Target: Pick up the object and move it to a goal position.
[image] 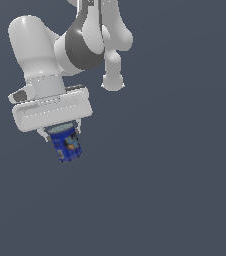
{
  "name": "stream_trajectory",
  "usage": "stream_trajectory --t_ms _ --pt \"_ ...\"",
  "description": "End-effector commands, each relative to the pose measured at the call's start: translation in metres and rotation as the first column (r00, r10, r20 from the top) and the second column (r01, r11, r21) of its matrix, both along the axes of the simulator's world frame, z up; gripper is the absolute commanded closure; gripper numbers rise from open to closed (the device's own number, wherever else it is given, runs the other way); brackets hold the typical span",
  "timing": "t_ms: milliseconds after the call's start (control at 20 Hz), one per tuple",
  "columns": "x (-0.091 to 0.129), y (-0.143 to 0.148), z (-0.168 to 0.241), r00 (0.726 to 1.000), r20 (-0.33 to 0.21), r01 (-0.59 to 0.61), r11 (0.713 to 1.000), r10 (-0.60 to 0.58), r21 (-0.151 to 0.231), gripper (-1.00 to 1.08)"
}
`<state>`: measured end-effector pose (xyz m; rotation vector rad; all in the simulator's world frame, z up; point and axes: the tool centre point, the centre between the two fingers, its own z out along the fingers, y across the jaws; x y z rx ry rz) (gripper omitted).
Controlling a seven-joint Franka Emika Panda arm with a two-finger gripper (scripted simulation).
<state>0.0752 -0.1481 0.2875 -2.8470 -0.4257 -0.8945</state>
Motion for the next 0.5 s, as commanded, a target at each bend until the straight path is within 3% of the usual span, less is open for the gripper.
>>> stream_trajectory --t_ms 0,450 --pt "0.004 -0.01 0.015 0.999 0.038 -0.016 1.0 0.016 0.006 1.08" --pt "0.013 -0.051 0.063 0.983 0.165 -0.082 0.996 0.076 0.032 1.08"
